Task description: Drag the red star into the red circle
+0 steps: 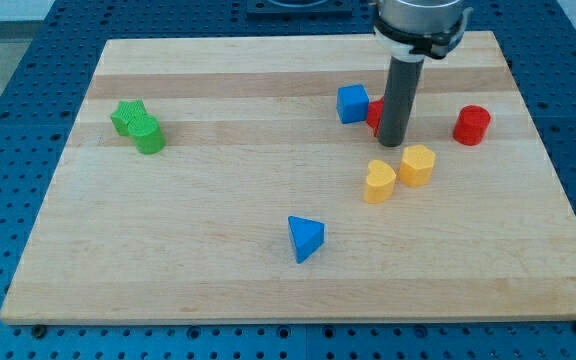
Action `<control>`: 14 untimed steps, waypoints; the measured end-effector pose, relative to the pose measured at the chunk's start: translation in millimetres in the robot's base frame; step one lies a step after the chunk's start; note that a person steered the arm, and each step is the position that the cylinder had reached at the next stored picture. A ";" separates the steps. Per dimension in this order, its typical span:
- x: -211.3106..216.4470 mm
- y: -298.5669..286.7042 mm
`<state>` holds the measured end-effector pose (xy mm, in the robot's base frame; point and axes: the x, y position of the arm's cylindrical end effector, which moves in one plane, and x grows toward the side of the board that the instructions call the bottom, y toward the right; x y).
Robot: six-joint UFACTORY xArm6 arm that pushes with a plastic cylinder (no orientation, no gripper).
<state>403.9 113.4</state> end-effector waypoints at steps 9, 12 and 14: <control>-11.8 49.9; 4.4 19.0; 4.6 34.2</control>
